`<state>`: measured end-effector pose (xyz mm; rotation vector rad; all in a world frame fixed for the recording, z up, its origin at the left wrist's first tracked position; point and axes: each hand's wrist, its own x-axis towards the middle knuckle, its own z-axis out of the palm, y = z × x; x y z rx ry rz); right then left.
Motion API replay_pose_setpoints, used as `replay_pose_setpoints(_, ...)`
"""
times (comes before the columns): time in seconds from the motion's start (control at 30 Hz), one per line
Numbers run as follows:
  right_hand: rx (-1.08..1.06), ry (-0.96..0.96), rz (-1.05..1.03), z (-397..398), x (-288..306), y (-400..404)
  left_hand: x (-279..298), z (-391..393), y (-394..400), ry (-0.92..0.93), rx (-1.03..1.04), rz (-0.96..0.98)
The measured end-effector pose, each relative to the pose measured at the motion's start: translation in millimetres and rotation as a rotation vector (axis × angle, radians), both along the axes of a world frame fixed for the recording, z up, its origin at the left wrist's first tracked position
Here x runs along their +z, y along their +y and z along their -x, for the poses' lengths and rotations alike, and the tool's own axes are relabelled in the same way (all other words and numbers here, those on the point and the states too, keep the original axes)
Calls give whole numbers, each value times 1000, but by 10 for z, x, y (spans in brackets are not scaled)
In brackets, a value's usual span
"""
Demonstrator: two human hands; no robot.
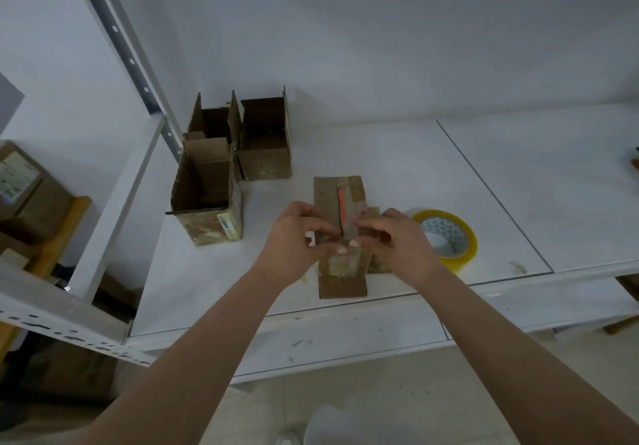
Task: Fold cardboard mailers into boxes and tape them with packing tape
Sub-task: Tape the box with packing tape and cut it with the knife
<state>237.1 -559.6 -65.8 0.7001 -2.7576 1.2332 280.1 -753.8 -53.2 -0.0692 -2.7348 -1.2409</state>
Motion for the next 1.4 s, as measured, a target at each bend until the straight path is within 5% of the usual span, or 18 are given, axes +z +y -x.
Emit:
replay_pose_setpoints(0.3, 80, 223, -231, -35, 4, 19, -172, -93, 94, 190, -27, 168)
replay_pose_setpoints(0.47, 30, 224, -243, -70, 7, -9, -216, -185, -117, 250, 134, -63)
replay_pose_setpoints(0.63, 17, 210, -218, -62, 9, -36, -300, -230, -236, 45, 98, -90)
replay_pose_setpoints(1.4, 25, 209, -168, -87, -22, -26, -409, -101, -76, 34, 23, -48)
